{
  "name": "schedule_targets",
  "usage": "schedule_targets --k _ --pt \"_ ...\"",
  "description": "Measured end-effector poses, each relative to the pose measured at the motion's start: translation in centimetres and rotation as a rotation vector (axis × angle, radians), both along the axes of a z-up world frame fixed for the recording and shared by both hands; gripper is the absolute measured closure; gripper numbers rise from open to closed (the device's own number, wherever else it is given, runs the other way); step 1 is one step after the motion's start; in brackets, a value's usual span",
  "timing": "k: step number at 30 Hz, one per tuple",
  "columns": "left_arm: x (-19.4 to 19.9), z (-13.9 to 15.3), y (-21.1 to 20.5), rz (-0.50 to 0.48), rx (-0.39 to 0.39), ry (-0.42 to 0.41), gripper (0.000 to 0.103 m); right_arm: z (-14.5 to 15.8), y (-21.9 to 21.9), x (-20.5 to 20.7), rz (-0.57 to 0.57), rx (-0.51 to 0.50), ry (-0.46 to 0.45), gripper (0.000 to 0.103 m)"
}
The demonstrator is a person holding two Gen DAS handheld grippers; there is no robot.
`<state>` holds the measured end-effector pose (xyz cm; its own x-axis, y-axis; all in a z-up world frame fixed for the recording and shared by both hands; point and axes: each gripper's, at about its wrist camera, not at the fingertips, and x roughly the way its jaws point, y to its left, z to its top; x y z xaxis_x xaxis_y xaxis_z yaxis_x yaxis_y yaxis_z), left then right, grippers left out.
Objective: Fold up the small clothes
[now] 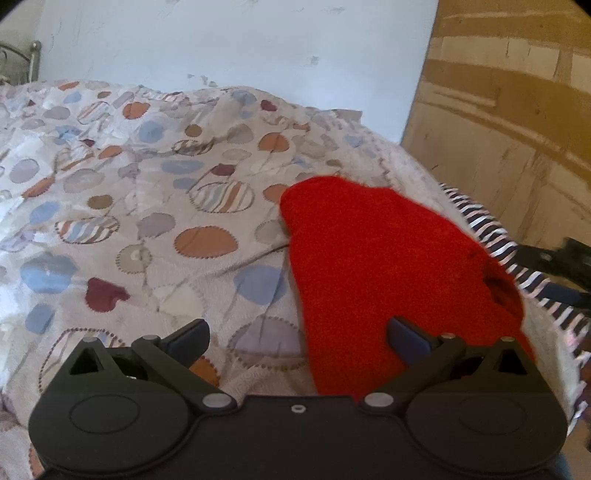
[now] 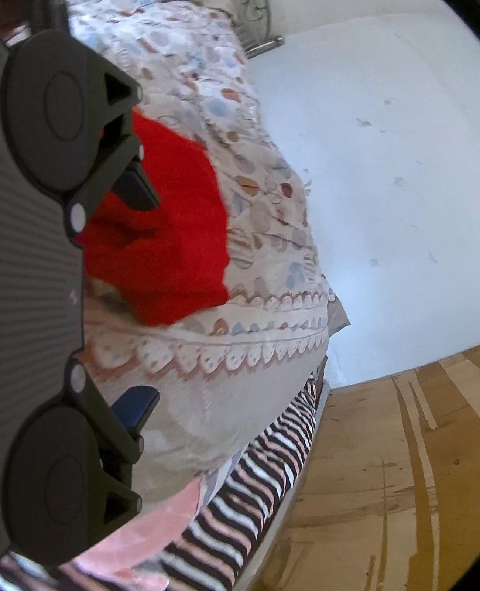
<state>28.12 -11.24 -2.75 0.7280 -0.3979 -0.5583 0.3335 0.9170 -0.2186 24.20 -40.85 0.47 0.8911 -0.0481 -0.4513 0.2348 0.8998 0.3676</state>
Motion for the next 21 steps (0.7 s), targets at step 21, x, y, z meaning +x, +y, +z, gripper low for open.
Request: schedule_targets --k 21 --pt "10.8 -2.7 -1.7 -0.295 -0.272 0.339 0.001 -5.6 -4.3 11.1 0.231 0.250 0.070 0.034"
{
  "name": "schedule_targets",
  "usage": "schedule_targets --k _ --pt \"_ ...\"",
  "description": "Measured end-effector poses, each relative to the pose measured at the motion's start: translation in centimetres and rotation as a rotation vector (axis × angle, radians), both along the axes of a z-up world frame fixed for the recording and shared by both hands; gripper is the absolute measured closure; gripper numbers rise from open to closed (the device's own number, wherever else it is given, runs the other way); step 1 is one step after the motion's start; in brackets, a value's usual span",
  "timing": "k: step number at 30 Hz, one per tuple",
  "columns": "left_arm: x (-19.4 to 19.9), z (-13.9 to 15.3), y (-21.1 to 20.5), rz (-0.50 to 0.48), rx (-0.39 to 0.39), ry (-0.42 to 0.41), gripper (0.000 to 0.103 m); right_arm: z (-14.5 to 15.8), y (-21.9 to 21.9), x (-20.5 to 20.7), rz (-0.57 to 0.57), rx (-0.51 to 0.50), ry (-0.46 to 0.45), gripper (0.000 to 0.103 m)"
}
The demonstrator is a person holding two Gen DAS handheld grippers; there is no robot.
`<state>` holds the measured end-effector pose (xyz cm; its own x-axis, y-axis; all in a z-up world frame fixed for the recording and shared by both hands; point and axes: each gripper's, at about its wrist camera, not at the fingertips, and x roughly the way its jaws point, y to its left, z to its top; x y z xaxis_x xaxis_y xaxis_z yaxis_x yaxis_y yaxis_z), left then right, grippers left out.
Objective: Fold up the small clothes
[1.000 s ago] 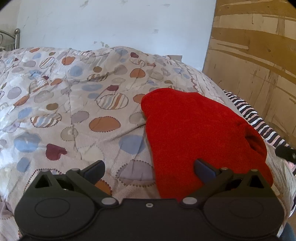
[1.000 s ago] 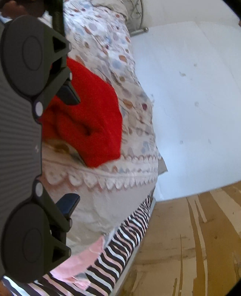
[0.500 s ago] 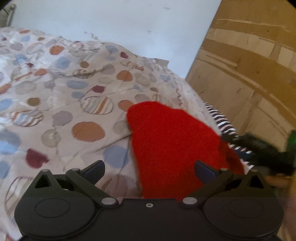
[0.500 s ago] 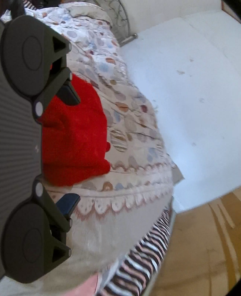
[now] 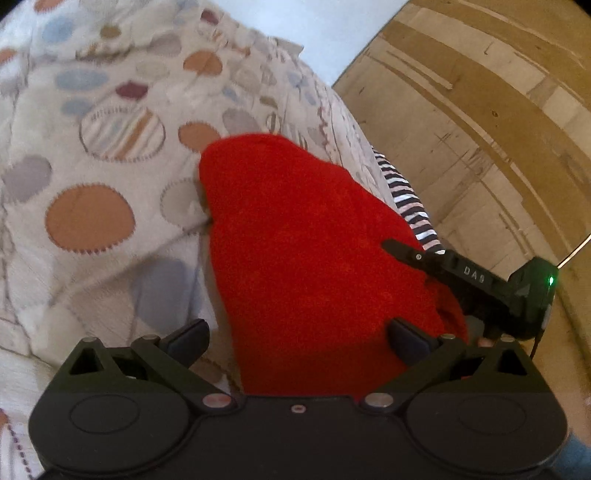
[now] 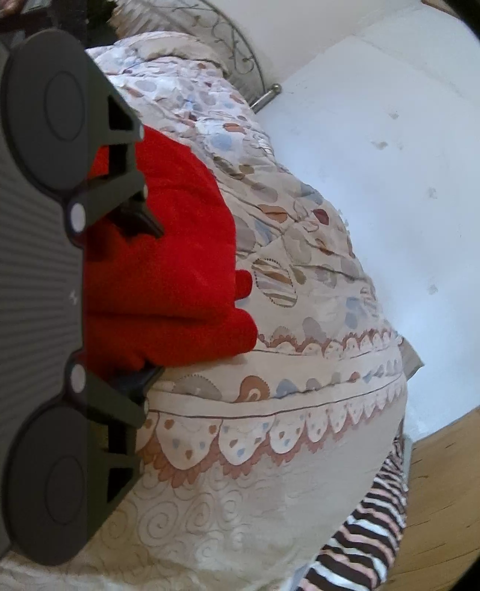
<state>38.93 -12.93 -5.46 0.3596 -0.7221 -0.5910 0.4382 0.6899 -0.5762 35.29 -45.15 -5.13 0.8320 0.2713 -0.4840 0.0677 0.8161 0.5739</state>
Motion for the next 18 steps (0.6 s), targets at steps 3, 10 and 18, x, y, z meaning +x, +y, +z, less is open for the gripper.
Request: schedule_targets --k 3,10,18 --pt "0.8 -0.4 -0.3 -0.029 -0.041 0.045 0.009 0.6 0.5 -0.1 0.006 -0.017 -0.013 0.046" --pt "0.0 1.9 -0.7 -0.001 -0.047 0.013 0.048 4.4 1.7 -1.1 0.029 -0.083 -0.103 0.072" --pt "0.8 8.2 1.4 0.044 -0.045 -0.139 0.051 10.2 4.1 0.9 0.060 -0.101 -0.228 0.074"
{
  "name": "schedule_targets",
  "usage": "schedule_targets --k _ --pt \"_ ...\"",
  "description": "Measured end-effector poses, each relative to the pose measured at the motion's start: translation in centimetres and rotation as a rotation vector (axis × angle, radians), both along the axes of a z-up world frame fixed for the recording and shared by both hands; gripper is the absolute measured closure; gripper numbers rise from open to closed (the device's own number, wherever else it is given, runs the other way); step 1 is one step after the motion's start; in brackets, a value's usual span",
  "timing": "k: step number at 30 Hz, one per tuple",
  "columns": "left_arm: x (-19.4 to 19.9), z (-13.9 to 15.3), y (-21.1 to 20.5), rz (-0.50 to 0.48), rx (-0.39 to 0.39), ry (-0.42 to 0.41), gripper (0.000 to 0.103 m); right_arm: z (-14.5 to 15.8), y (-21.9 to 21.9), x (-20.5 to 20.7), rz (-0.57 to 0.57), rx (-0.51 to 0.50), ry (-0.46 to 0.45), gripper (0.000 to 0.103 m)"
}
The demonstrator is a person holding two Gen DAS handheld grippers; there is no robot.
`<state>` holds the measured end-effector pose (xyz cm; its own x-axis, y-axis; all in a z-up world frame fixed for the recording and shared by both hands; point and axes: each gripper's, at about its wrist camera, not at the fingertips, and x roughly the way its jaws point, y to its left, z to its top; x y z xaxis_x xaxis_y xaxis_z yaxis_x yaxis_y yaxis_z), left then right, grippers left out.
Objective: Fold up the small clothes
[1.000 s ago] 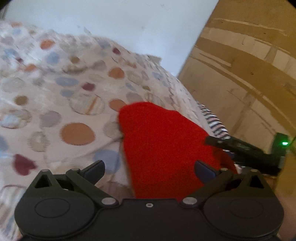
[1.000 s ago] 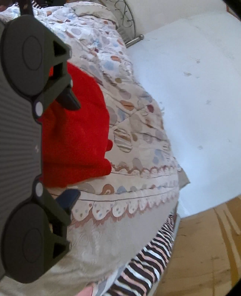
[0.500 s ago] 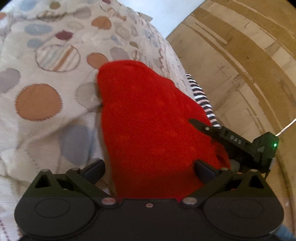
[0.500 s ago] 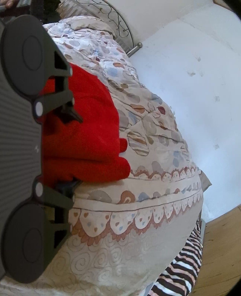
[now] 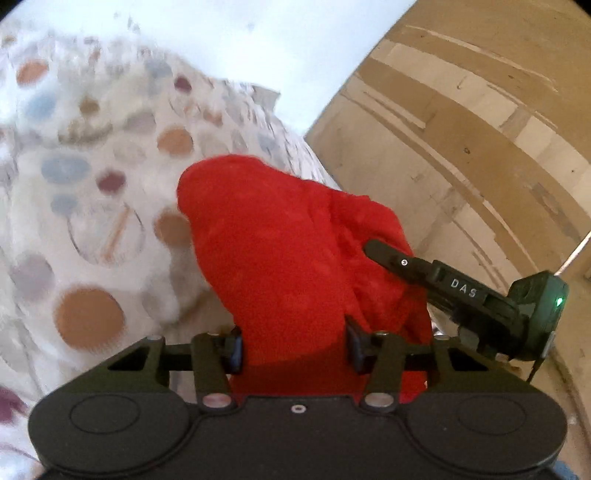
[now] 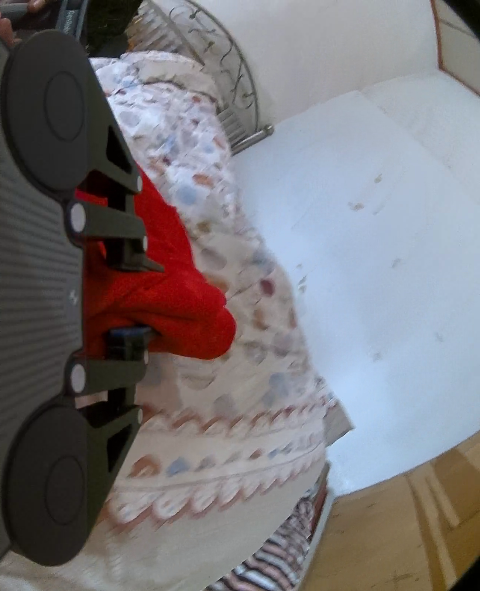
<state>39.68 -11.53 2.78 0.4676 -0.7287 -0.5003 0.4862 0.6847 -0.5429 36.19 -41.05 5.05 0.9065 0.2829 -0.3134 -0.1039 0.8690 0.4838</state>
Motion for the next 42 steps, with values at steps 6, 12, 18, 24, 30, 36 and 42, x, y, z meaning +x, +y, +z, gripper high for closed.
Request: schedule_targets --k 6,12,18,24,30,36,42 --pt "2.8 0.9 3.0 0.119 0.038 0.023 0.051 0.4 2.5 5.7 0.044 0.043 0.030 0.074" --pt "5.0 -3.3 4.3 0.182 0.140 0.091 0.045 -4.0 6.2 9.9 0.061 -0.062 0.144 0.072" --pt "4.1 -4.0 4.7 0.237 0.167 0.042 0.028 -6.0 6.3 8.9 0.012 -0.162 0.157 0.045" --pt "1.4 -2.0 3.8 0.337 0.339 -0.070 0.005 -5.7 7.7 5.6 -0.037 -0.371 0.111 0.008" --pt "-3.0 1.3 4.1 0.417 0.433 -0.206 0.001 -3.6 8.6 0.5 -0.089 -0.478 0.022 0.000" --pt "-8.5 4.9 4.7 0.497 0.444 -0.366 0.001 0.9 9.2 -4.5 -0.108 -0.445 -0.083 0.000" --pt "-13.9 6.7 6.1 0.545 0.417 -0.427 0.001 4.4 10.0 -11.1 -0.130 -0.386 -0.190 0.000"
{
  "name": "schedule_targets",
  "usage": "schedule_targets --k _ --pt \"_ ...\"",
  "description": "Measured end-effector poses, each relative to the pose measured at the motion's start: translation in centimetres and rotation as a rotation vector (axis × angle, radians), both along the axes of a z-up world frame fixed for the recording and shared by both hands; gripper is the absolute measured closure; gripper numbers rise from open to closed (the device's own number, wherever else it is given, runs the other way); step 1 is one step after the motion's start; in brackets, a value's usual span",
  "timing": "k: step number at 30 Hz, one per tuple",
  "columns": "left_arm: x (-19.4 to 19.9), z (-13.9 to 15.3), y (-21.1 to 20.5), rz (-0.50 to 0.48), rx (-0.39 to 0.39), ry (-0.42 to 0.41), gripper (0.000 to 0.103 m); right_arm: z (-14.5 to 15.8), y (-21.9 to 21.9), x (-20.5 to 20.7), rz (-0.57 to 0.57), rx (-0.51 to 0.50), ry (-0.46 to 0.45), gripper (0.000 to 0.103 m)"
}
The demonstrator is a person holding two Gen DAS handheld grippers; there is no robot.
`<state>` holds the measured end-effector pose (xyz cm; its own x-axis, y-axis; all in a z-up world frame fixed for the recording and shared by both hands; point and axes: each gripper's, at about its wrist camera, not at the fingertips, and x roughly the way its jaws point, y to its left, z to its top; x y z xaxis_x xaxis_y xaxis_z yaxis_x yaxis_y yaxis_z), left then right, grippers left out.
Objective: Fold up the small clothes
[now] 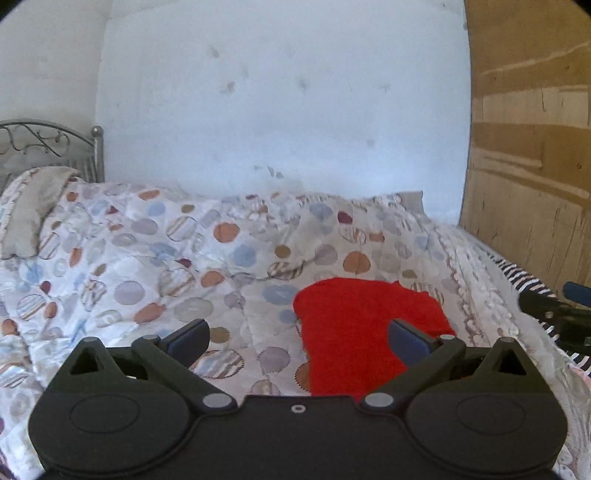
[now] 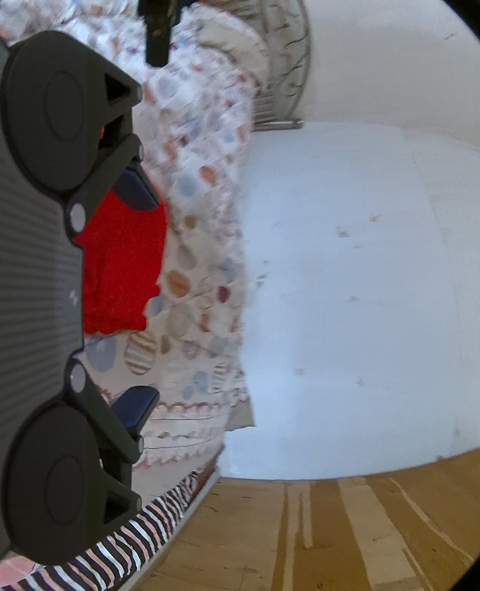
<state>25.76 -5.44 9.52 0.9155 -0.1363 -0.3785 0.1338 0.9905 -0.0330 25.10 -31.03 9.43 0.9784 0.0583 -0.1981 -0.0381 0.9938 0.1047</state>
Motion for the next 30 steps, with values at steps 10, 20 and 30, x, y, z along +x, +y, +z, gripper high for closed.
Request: schedule_targets --k 10,20,30 --pt "-7.9 -1.5 3.0 0.036 -0.003 -0.044 0.001 0.0 1.2 -10.6 -0.032 0.054 -0.065 0.000" --pt "-13.1 -5.3 3.8 0.020 0.025 -0.055 0.001 -4.1 3.0 -17.6 -0.076 0.003 -0.072 0.000" --pt "-13.7 -7.0 3.8 0.022 0.027 -0.027 0.001 -5.8 3.0 -18.4 -0.089 0.034 -0.037 0.000"
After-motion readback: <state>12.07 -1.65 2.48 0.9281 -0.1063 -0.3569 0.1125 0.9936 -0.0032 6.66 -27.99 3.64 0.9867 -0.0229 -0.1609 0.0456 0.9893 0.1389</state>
